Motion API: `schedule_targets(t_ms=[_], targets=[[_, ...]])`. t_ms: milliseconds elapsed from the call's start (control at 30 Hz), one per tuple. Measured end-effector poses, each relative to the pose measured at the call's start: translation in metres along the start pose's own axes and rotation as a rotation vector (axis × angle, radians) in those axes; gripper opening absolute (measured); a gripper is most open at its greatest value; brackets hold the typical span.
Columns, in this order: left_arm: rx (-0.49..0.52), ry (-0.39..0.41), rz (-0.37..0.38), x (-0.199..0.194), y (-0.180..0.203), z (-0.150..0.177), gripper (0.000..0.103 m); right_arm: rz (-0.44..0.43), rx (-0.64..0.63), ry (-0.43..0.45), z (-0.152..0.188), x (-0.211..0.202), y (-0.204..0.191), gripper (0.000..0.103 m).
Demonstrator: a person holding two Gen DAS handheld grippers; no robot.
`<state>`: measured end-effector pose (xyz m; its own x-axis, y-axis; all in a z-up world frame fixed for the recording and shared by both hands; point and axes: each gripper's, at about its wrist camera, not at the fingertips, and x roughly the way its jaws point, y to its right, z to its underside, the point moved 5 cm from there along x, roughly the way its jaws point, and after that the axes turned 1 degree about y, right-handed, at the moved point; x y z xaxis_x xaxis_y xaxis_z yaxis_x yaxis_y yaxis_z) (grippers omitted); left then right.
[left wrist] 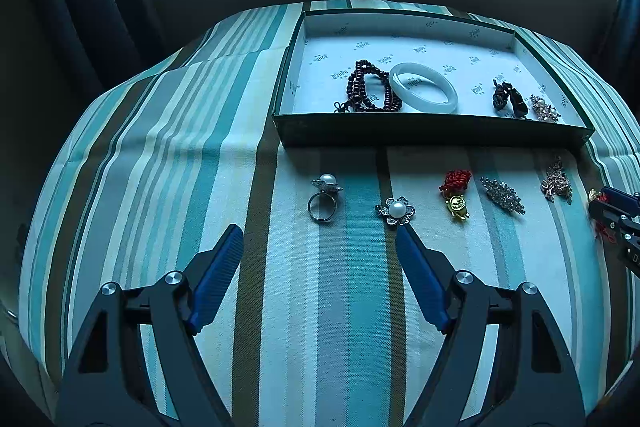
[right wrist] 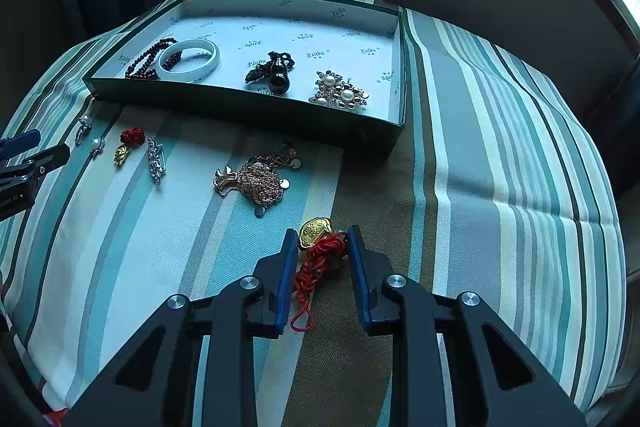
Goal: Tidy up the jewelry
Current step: 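Close the right tool on the gold coin tassel charm while the left tool grasps the pearl ring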
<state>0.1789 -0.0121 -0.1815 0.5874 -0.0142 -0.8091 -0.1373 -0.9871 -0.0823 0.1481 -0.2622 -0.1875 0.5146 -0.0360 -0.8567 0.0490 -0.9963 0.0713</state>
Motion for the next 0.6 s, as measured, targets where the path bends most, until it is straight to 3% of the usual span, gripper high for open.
schedule_targets(t_ms=[367,467,600], targets=[[-0.015,-0.018,-0.035,0.015,-0.011,-0.008,0.077,-0.021,-0.007,-0.001,0.000,0.001,-0.002,0.026],[-0.003,-0.018,-0.036,0.020,-0.010,-0.011,0.070,-0.023,-0.004,-0.001,-0.001,0.001,-0.001,0.026],[0.023,-0.018,-0.042,0.027,-0.008,-0.016,0.068,-0.024,-0.002,0.000,-0.002,0.001,0.000,0.026]])
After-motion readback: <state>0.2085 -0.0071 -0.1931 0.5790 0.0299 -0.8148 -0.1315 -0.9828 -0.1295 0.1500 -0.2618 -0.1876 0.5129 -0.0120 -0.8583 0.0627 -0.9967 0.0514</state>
